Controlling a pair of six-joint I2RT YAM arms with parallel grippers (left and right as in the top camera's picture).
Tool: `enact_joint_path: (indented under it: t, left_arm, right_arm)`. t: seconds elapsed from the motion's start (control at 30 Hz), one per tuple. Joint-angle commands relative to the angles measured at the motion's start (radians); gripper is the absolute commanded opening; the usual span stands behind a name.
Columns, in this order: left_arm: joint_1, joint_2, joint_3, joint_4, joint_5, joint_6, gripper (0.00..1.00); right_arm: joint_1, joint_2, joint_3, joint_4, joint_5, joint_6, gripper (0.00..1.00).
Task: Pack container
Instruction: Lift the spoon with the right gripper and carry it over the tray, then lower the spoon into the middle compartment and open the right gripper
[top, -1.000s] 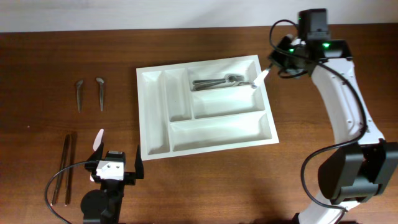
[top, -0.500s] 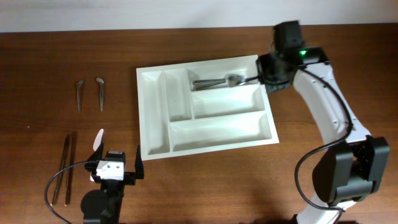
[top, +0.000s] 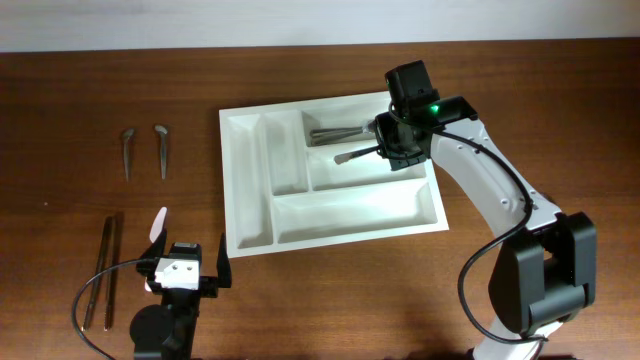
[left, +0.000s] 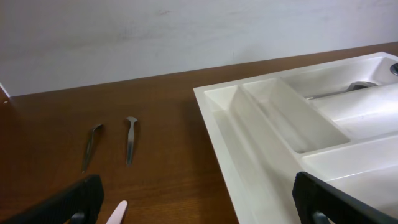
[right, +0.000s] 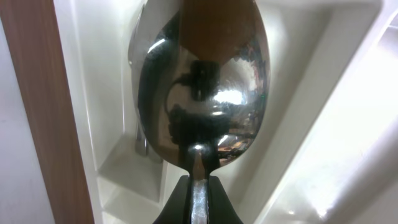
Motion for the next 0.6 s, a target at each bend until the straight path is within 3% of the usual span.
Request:
enact_joint_path:
  t: [0.0,0.57]
  left_arm:
    - [0.005,-0.008,-0.007,0.003,0.004,0.016,0.99]
    - [0.005,-0.008,-0.007,0.004,0.004,0.016,0.99]
  right_arm:
    - [0.005,0.040,-0.009,-0.001,0.030,0.031,0.04]
    - [0.016,0.154,-0.009,0.030,0.011,0.056,0.06]
